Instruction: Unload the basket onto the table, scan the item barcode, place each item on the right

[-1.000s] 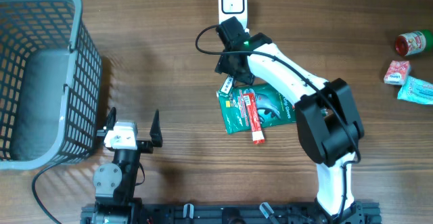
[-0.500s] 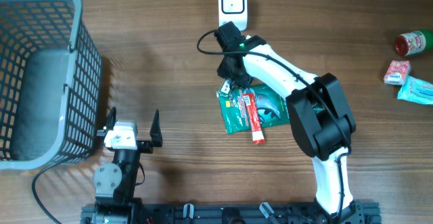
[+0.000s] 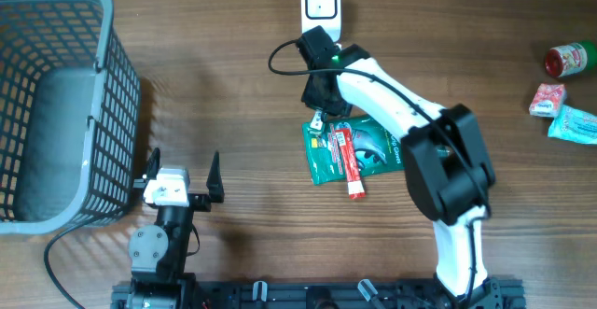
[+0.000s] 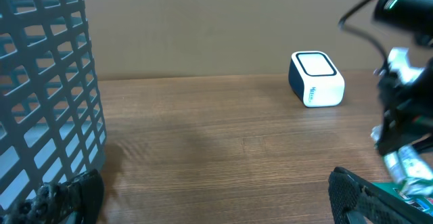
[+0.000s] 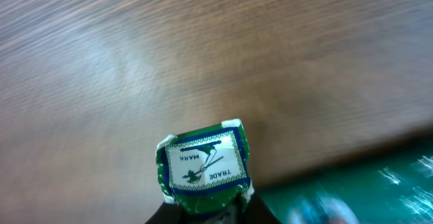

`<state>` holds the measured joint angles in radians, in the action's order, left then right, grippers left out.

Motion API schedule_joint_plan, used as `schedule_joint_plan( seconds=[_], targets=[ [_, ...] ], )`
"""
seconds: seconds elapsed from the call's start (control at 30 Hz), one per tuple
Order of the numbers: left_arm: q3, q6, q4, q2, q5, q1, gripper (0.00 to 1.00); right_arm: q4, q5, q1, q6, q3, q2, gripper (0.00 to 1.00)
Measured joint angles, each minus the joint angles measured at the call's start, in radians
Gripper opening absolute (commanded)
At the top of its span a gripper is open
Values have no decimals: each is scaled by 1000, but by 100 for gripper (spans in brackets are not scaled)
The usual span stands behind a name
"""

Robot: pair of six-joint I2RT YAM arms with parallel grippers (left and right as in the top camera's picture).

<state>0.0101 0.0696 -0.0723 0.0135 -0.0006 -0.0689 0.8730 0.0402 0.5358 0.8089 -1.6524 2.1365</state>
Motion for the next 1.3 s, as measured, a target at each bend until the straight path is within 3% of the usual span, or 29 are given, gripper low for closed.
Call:
schedule_joint_plan(
  seconds=[0.17,0.5,0.73,1.3],
  targets=[
    [0,0,0,0,0,0,100,113,-90,0,-140,0,-209,12],
    [0,0,0,0,0,0,100,413,-476,0,-503,-13,-541,11],
    [0,0,0,0,0,0,100,526,-627,0,-625,-13,-610,9],
    [0,0,0,0,0,0,100,518,-749,0,-754,-13,-616,7]
  ],
)
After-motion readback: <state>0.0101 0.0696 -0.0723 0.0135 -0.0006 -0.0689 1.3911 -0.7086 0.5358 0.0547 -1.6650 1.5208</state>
